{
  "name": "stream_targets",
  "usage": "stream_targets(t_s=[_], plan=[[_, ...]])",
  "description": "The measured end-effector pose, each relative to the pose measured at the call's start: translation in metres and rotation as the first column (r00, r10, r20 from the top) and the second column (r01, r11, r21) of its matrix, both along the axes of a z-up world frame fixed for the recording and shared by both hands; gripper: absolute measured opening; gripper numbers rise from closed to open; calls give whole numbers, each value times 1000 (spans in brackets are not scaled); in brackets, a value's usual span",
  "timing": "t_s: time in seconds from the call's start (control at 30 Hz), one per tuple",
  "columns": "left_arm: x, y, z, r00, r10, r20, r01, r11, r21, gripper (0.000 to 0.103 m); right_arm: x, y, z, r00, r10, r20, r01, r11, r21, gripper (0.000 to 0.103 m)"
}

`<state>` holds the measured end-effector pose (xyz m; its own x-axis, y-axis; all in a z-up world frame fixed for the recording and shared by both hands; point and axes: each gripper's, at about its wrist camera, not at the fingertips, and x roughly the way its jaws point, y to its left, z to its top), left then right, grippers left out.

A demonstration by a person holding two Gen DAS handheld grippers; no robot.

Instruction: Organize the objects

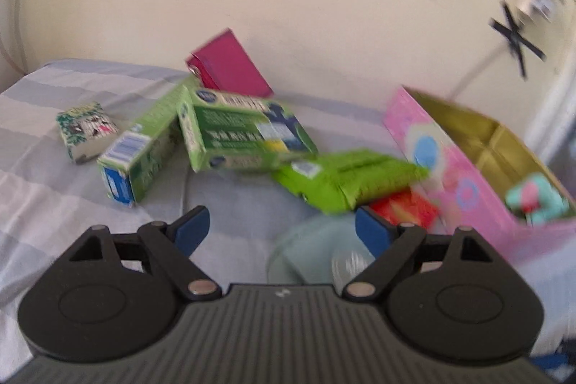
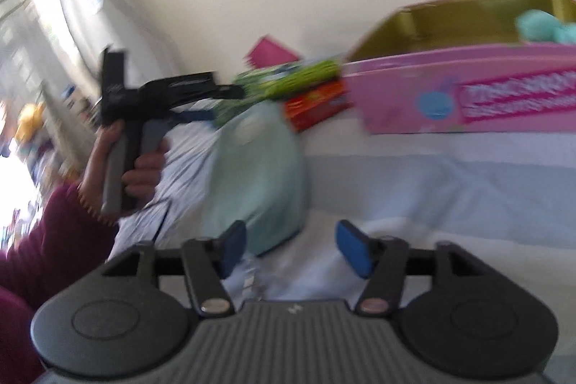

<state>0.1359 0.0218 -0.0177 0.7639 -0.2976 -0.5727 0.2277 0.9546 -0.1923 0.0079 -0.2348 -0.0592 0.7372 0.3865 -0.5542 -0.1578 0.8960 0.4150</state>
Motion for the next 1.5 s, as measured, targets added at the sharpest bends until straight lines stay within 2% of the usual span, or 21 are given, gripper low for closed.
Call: stream_targets(t_s=[0.07, 0.17, 0.23, 0.27, 0.3, 0.33, 0.43, 0.57, 0.67, 0.73, 0.8, 0.87, 0.93, 0.97, 1.07, 1.13, 1.17, 1.2, 1.33, 1.4, 1.5], plan=[[-1, -2, -9, 998, -56, -14, 57, 998, 24, 90, 5, 18, -3, 999, 38, -12, -38, 999, -37, 86], [2, -4, -19, 997, -74, -31, 74, 997, 20, 97, 13, 50, -10, 999, 52, -3, -52, 984, -172, 98], [9, -9, -21, 995, -83, -62, 82, 996, -24, 96, 18, 69, -15, 999, 40, 5, -37, 962, -271, 99], [11, -7, -23, 991, -104, -90, 97, 992, -75, 91, 20, 76, -17, 999, 32, 17, -25, 948, -317, 97], [8, -9, -22, 989, -123, -87, 115, 989, -93, 76, 21, 80, -19, 1000, 19, 23, -10, 935, -355, 93], [5, -15, -19, 986, -147, -83, 140, 986, -88, 75, 24, 80, -18, 999, 18, 27, -7, 930, -368, 89], [-15, -30, -17, 983, -174, -66, 171, 984, -42, 75, 18, 58, -16, 1000, 9, 21, -2, 944, -329, 86], [-48, -47, -18, 967, -242, -78, 236, 969, -71, 75, -14, 11, -17, 993, -120, 19, 119, 934, -336, 86], [-75, -69, -21, 930, -357, -88, 349, 933, -91, 75, -42, -31, -19, 958, -285, 19, 276, 907, -317, 87], [-90, -85, -19, 897, -432, -91, 428, 902, -60, 77, -57, -54, -20, 925, -380, 18, 369, 882, -293, 87], [-95, -96, -15, 882, -461, -100, 460, 887, -27, 77, -70, -70, -17, 901, -432, 34, 426, 870, -249, 88], [-90, -94, -8, 894, -439, -94, 438, 899, -32, 79, -77, -77, -15, 897, -438, 49, 439, 877, -193, 89], [-82, -86, -2, 915, -395, -79, 392, 918, -51, 87, -77, -79, -17, 903, -425, 55, 429, 891, -148, 90], [-77, -84, 1, 925, -372, -76, 368, 928, -56, 88, -75, -81, -19, 906, -420, 48, 422, 897, -128, 90], [-67, -87, 1, 926, -366, -90, 361, 930, -66, 86, -60, -87, -28, 911, -412, 15, 412, 910, -51, 89], [-61, -92, -5, 920, -375, -114, 371, 927, -52, 80, -55, -87, -34, 913, -409, 2, 409, 913, -12, 84], [-58, -97, -11, 913, -382, -141, 380, 924, -43, 69, -53, -85, -35, 913, -408, 11, 408, 913, -6, 78], [-58, -101, -17, 906, -390, -162, 388, 920, -44, 68, -48, -82, -38, 922, -388, 13, 388, 922, 0, 70], [-73, -105, -15, 921, -374, -106, 376, 927, -5, 65, -41, -64, -37, 921, -387, 41, 389, 918, -71, 56], [-78, -100, -1, 923, -374, -88, 373, 928, -26, 64, -42, -70, -28, 921, -387, 46, 389, 920, -46, 52], [-84, -98, 40, 916, -399, 33, 400, 916, -27, 63, -46, -81, 9, 917, -369, 151, 379, 925, -40, 52]])
